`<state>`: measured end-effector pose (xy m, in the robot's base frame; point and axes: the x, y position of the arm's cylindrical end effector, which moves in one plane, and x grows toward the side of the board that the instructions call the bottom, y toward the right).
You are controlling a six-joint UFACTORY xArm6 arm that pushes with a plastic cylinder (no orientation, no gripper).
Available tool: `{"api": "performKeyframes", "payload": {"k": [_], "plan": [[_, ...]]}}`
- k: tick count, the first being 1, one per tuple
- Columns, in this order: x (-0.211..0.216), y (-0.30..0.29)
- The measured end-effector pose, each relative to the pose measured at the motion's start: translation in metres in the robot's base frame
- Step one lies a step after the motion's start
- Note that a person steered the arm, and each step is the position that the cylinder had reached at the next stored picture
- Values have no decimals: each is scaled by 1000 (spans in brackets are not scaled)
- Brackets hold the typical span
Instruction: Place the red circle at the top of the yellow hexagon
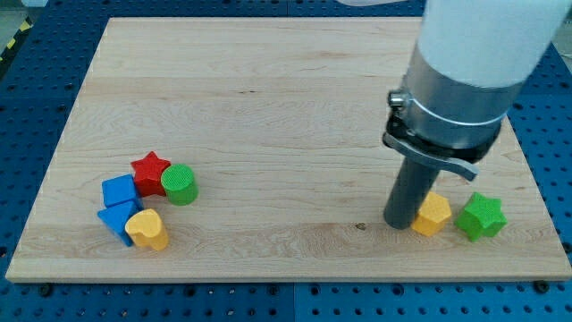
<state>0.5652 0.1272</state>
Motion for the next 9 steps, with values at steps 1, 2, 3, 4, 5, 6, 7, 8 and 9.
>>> {"api": "performKeyframes", "payload": {"k": [1,2,3,4,5,6,7,8,9], "plan": [[3,11],[-26,-27],[-91,-78],[-172,-112],[-234,-88],[-259,-7],[-253,88],[-229,133],[-222,135]]}}
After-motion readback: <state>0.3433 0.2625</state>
